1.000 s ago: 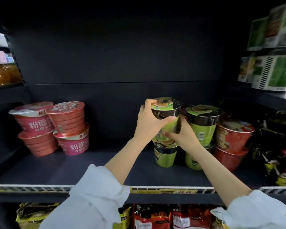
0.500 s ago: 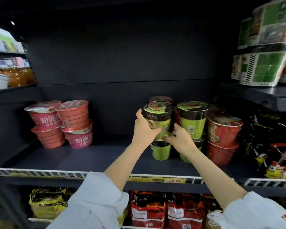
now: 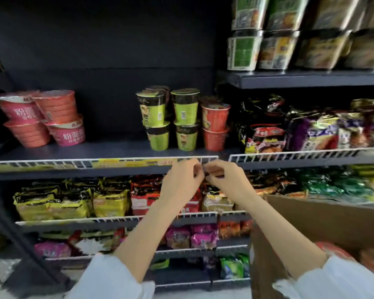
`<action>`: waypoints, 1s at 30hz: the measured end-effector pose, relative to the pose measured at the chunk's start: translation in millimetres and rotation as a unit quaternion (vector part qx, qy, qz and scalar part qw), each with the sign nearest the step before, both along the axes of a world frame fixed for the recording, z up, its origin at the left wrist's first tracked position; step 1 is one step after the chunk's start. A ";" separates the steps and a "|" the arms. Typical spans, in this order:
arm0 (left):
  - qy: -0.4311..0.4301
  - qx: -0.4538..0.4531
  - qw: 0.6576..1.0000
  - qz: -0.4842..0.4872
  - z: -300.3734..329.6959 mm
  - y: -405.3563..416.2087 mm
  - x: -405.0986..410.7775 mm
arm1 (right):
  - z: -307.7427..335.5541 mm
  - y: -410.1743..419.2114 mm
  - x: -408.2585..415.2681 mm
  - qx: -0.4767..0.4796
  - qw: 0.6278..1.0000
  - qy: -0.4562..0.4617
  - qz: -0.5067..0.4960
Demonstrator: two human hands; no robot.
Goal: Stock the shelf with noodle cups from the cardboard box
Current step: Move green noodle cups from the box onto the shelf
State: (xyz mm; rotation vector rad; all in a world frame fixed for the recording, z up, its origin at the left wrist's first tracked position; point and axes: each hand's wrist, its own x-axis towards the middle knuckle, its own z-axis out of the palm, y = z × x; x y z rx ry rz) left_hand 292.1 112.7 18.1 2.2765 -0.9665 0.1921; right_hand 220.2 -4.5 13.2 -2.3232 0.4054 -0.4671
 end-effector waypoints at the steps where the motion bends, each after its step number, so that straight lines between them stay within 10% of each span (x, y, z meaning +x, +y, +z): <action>1: 0.020 0.003 1.000 -0.009 -6.6 -4.4 -22.9 | -5.9 -4.1 -25.2 -0.003 1.000 0.014 -0.008; 14: 0.137 0.214 0.959 -0.124 -93.4 -110.9 -218.5 | -84.2 -115.2 -238.2 -0.071 0.955 0.289 0.003; 22: 0.163 0.477 0.859 -0.089 -119.2 -143.7 -270.5 | -122.8 -162.5 -284.0 -0.086 0.904 0.410 0.083; 30: 0.115 0.475 0.872 -0.026 -145.1 -153.6 -267.6 | -145.0 -175.9 -295.0 -0.138 0.840 0.510 0.120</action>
